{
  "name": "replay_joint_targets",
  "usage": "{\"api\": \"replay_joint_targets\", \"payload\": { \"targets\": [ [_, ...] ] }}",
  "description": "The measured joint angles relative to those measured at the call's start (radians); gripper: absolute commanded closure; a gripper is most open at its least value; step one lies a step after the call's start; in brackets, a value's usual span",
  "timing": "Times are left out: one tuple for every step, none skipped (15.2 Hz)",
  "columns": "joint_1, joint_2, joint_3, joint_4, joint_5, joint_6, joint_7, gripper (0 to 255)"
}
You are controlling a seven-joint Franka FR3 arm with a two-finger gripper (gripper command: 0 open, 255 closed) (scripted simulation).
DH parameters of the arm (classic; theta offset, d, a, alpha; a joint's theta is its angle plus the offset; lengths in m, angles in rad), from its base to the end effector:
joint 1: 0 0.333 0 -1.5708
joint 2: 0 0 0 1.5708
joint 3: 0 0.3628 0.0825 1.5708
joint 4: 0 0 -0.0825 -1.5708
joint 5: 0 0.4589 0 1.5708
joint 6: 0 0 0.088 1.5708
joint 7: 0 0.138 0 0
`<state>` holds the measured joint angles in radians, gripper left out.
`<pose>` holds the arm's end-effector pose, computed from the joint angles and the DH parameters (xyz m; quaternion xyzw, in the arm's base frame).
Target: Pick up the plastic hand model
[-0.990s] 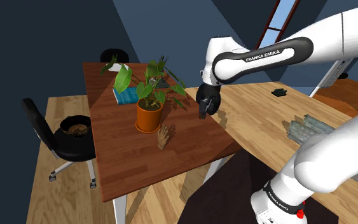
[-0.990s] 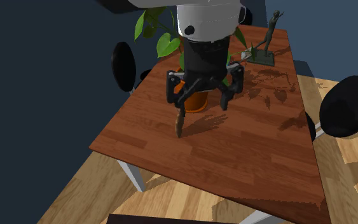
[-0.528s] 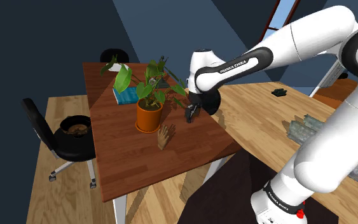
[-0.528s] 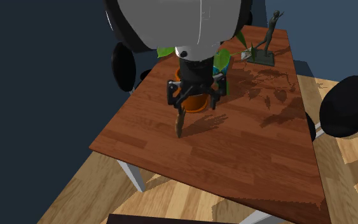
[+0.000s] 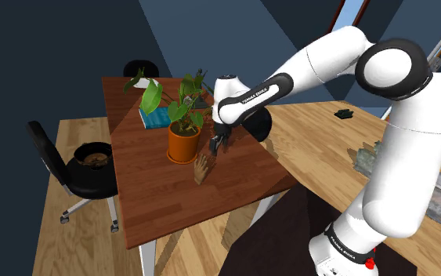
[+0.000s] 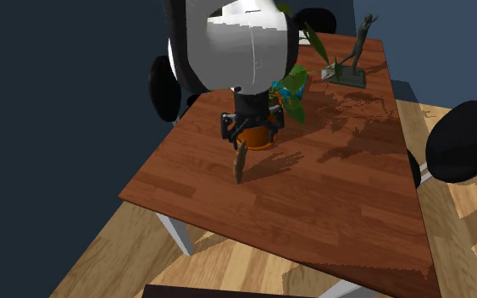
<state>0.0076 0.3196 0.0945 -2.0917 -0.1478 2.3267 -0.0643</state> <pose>0.6336 0.0593 0.2207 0.9895 0.1338 -0.0401 0.0375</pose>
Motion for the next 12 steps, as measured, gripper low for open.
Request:
{"api": "replay_joint_targets", "payload": {
  "targets": [
    [0.003,0.036,-0.001,0.029,-0.006,0.009,0.003,0],
    [0.005,0.069,-0.003,0.061,-0.01,0.013,0.002,0],
    [0.011,0.11,-0.004,0.105,-0.015,0.011,0.007,0],
    [0.014,0.153,-0.006,0.143,-0.021,0.02,0.008,0],
    [0.02,0.198,-0.008,0.186,-0.026,0.024,0.011,0],
    [0.023,0.236,-0.01,0.217,-0.03,0.033,0.012,0],
    [0.024,0.273,-0.012,0.257,-0.034,0.033,0.008,0],
    [0.029,0.313,-0.013,0.302,-0.036,0.028,0.009,0],
    [0.034,0.352,-0.015,0.345,-0.039,0.028,0.01,0],
    [0.039,0.387,-0.015,0.393,-0.042,0.026,0.008,0],
    [0.041,0.429,-0.016,0.447,-0.043,0.019,0.003,0],
    [0.043,0.454,-0.018,0.469,-0.045,0.02,0.004,0]
  ]
}}
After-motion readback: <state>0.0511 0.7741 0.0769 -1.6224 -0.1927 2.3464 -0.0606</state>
